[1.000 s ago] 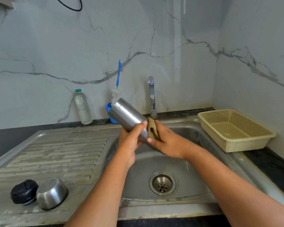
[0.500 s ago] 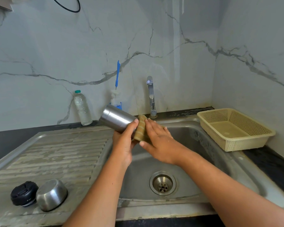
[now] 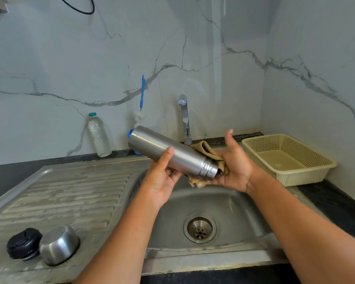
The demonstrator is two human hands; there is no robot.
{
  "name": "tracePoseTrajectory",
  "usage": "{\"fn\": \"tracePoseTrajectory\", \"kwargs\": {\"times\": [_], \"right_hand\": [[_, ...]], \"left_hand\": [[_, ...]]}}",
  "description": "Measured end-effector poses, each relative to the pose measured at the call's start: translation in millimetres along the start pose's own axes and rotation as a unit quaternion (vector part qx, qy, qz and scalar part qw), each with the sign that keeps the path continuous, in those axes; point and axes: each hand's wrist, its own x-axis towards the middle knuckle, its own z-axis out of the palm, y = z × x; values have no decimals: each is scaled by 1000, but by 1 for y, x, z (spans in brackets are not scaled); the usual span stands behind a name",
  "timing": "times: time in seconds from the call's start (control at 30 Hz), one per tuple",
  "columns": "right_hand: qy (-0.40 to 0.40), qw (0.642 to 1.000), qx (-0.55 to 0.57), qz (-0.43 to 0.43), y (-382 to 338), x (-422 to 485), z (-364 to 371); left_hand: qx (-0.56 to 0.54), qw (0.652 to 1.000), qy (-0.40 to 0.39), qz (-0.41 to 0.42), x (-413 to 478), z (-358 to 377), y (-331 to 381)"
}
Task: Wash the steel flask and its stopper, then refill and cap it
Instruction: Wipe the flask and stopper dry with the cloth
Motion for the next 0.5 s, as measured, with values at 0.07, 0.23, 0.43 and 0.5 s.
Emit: {"fn": "tracePoseTrajectory", "kwargs": {"times": [0.07, 0.23, 0.43, 0.5], "right_hand": [[-23, 994, 108, 1, 2, 3, -3], [16, 965, 259, -39, 11, 14, 10], [35, 952, 293, -77, 15, 17, 28], [16, 961, 260, -90, 15, 15, 32]], "left_hand": [[-50, 999, 5, 10, 1, 1, 1], [-64, 996, 17, 57, 9, 1, -3], [41, 992, 30, 118, 17, -7, -13], [80, 987, 32, 133, 16, -8, -14]]}}
